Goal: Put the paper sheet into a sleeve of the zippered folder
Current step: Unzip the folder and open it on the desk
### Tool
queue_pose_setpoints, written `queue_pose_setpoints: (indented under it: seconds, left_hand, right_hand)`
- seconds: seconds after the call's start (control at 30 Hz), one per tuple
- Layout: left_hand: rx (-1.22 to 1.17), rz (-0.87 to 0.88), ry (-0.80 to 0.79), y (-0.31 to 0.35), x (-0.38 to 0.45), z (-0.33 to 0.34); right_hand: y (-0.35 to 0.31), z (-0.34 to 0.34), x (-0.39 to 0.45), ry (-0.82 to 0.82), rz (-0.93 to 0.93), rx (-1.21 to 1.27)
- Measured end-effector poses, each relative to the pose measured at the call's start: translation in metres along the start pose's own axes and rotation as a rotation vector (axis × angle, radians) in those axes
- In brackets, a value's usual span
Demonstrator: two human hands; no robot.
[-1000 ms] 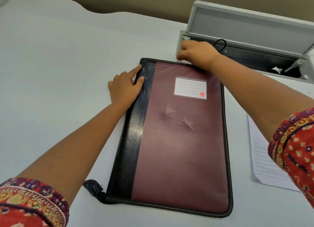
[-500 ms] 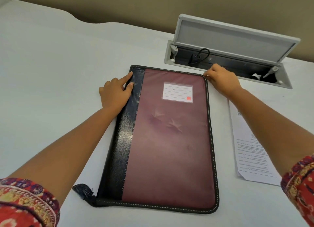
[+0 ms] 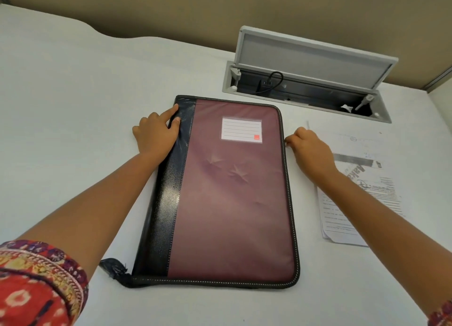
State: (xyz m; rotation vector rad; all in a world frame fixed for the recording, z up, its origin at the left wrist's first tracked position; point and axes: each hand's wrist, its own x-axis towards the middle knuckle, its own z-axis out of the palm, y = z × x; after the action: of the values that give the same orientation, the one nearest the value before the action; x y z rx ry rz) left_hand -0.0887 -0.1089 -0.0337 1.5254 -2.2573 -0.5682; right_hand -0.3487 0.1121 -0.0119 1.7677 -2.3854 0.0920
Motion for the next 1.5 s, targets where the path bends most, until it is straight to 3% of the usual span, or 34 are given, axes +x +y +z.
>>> queue_pose_setpoints:
  seconds: [0.43,0.73,0.83,1.03,1.2,1.33,1.5]
  left_hand:
    - [0.045,0.024,-0.010,0.002,-0.001,-0.003]
    - [0.170,0.021,-0.070,0.020,-0.017,-0.017]
    - [0.150,0.139,-0.087,0.028,-0.046,-0.021]
    - [0.185,0.354,-0.294,0.026,-0.141,-0.029]
    - [0.433,0.577,-0.393,0.010,-0.205,-0.035]
    - [0.578,0.526,-0.417,0.001,-0.216,-0.035]
    - [0.555,0.519,-0.370,0.005,-0.218,-0.033]
  right_hand:
    - [-0.036,-0.012,-0.103,0.098,0.039,0.105]
    - [-0.052,-0.009,-0.123,0.102,0.216,0.379]
    - [-0.054,-0.010,-0.125,0.116,0.255,0.397]
    - [-0.058,-0.015,-0.126,0.148,0.293,0.462]
    - [-0.057,-0.018,-0.125,0.139,0.292,0.455]
    - [-0.053,-0.023,-0.128,0.132,0.221,0.391]
    - [-0.061,-0.031,-0.148,0.135,0.224,0.405]
